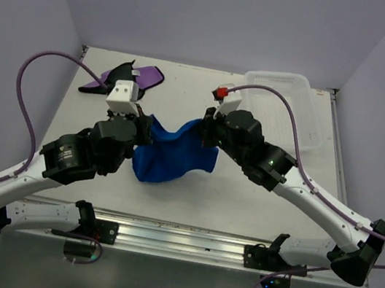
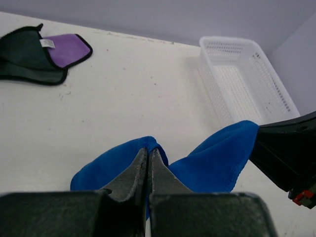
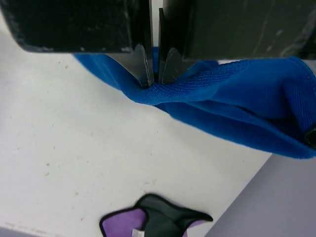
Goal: Roll the towels
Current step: Flatten the towel
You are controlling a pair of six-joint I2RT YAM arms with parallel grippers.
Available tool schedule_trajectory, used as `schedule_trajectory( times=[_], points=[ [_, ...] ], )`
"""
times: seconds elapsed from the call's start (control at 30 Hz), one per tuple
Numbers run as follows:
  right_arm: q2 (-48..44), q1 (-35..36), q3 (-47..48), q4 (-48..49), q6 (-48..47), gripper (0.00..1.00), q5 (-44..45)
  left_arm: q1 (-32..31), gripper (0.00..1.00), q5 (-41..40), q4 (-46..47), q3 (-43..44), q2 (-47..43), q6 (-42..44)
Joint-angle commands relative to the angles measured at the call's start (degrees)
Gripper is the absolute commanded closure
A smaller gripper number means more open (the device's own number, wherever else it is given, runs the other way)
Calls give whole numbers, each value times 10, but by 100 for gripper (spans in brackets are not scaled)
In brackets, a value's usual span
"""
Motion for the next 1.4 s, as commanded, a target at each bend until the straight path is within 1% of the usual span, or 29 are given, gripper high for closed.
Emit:
schedule_trajectory(
  times=[0.0, 0.07, 0.13, 0.2, 0.3, 0.4, 0.43, 0.5, 0.53, 0.57, 0.6, 0.63, 0.7, 0.73, 0.8, 0.83, 0.87, 0.9, 0.93, 1.03, 1.13, 1.23, 1.3, 1.37],
  points=[
    [35, 1, 103, -88, -52, 100, 38, 3, 100, -83, -3, 44, 10, 27],
    [38, 2, 118, -101, -61, 100, 48, 3, 100, -98, -13, 31, -8, 4],
    [33, 2, 114, -114, -66, 100, 55, 3, 100, -103, -16, -5, -41, -21],
    [18, 2, 95, -116, -73, 100, 68, 3, 98, -102, -14, -45, -60, -29],
    [-6, 2, 68, -123, -75, 100, 83, 3, 97, -95, -37, -82, -87, -58],
    [-35, 1, 51, -141, -72, 100, 91, 3, 95, -57, -44, -125, -105, -101],
    [-44, 2, 36, -145, -68, 100, 89, 3, 95, -32, -43, -140, -117, -126],
    [-76, 2, 11, -147, -53, 100, 73, 3, 93, -4, -27, -196, -132, -151],
    [-87, 2, -20, -146, -41, 100, 55, 3, 93, 30, -13, -219, -152, -166],
    [-97, 2, -38, -147, -34, 100, 47, 3, 87, 49, 6, -264, -163, -164],
    [-120, 1, -57, -145, -26, 100, 41, 3, 83, 65, 39, -285, -173, -165],
    [-131, 2, -97, -143, -12, 100, 30, 3, 70, 90, 51, -303, -189, -171],
    [-177, 3, -141, -139, 1, 100, 27, 3, 62, 107, 74, -334, -202, -169],
    [-196, 3, -177, -142, 13, 100, 24, 3, 56, 109, 74, -337, -209, -168],
    [-232, 4, -213, -153, 23, 100, 16, 3, 50, 102, 64, -327, -209, -164],
    [-276, 4, -251, -154, 27, 100, 6, 3, 45, 87, 61, -320, -206, -153],
    [-297, 6, -273, -152, 27, 100, -31, 3, 43, 80, 57, -303, -202, -146],
    [-322, 8, -295, -144, 33, 100, -40, 3, 42, 73, 57, -294, -187, -127],
    [-362, 9, -337, -141, 42, 100, -51, 3, 38, 60, 59, -285, -176, -118],
    [-426, 19, -389, -145, 71, 100, -62, 3, 32, 46, 67, -239, -119, -89],
    [-431, 20, -404, -159, 98, 100, -38, 3, 28, 46, 90, -219, -57, -70],
    [-407, 21, -415, -166, 119, 100, -23, 6, 27, 48, 107, -213, -2, -67],
    [-400, 21, -419, -158, 122, 100, -27, 13, 27, 62, 113, -214, 36, -69],
    [-406, 20, -426, -158, 129, 100, -20, 32, 31, 85, 124, -224, 56, -77]
  ],
)
